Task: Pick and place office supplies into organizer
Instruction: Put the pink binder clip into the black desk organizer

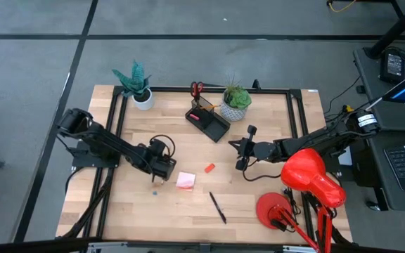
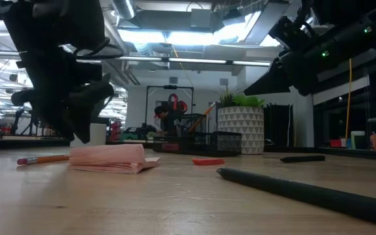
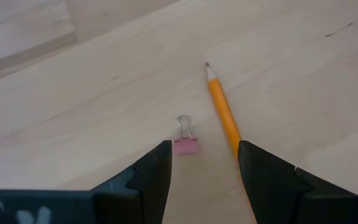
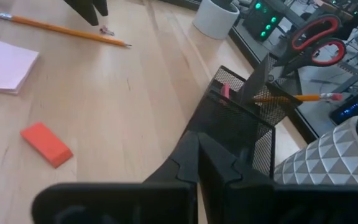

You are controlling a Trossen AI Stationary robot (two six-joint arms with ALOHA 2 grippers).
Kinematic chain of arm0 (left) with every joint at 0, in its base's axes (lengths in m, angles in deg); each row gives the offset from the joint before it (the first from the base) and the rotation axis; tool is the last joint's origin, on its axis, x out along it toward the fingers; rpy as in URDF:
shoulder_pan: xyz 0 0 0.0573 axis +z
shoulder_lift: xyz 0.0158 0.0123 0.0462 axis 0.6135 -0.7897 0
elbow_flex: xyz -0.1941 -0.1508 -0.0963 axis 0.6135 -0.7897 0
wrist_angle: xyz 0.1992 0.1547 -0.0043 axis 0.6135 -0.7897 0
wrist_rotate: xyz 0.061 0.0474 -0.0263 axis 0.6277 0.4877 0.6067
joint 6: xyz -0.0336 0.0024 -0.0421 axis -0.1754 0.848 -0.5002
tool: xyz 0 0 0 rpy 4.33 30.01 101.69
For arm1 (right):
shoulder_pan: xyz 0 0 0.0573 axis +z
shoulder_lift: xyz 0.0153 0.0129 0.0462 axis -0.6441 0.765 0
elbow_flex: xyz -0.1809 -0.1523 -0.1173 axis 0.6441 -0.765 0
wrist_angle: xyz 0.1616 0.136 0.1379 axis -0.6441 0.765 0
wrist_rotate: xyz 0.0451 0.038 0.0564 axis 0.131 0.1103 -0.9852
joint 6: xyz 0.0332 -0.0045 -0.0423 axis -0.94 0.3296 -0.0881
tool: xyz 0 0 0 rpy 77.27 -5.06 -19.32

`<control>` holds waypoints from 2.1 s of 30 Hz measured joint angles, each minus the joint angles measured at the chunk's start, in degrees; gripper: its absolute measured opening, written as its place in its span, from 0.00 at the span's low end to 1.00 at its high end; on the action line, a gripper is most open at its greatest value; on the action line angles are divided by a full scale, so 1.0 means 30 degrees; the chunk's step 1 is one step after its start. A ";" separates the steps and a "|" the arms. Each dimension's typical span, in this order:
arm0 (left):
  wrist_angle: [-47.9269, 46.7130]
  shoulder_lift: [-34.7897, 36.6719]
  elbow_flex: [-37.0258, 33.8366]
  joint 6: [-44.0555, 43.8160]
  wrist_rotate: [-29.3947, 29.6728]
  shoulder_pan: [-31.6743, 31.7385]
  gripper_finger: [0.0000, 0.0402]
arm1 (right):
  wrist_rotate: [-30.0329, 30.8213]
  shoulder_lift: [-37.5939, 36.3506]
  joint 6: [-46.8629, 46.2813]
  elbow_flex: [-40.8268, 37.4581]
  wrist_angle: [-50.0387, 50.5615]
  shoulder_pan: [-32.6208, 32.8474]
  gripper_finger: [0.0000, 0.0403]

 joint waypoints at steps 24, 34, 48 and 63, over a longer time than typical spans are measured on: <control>-0.0039 -0.1700 0.0036 0.0500 -0.0728 0.1100 0.44 | 0.0000 0.0000 0.0164 0.0000 -0.0044 -0.0007 0.02; 0.0551 -0.1714 0.0000 0.0306 -0.0995 0.1122 0.39 | 0.0000 0.0000 0.0156 0.0000 -0.0052 -0.0007 0.02; 0.0813 -0.1721 -0.0109 -0.0562 -0.1071 0.1107 0.32 | 0.0000 0.0000 0.0156 0.0000 -0.0051 0.0000 0.02; 0.0908 -0.1750 -0.0124 -0.0344 -0.0757 0.1086 0.23 | 0.0000 0.0000 0.0149 0.0000 -0.0051 0.0000 0.02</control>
